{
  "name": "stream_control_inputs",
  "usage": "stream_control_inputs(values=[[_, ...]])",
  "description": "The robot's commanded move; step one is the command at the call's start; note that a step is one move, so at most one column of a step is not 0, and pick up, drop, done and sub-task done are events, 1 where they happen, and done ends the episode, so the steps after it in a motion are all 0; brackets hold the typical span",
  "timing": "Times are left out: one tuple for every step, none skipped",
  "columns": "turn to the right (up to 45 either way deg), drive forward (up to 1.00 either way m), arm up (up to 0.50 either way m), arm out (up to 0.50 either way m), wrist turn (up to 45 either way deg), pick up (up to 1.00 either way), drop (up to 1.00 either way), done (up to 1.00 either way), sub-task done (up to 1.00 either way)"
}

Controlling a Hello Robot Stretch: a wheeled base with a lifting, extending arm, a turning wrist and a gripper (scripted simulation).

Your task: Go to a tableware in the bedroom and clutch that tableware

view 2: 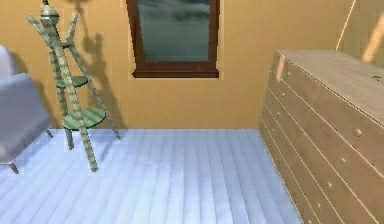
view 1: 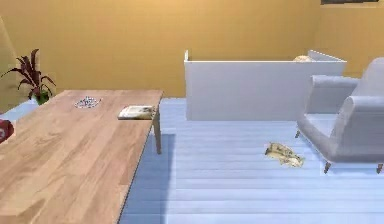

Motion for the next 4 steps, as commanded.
stream_control_inputs(values=[[0.0,0.05,0.00,0.00,0.0,0.00,0.00,0.00,0.00],[45.0,0.00,0.00,0.00,0.0,0.00,0.00,0.00,0.00],[27.0,0.00,0.00,0.00,0.0,0.00,0.00,0.00,0.00],[0.0,0.30,0.00,0.00,0.0,0.00,0.00,0.00,0.00]])
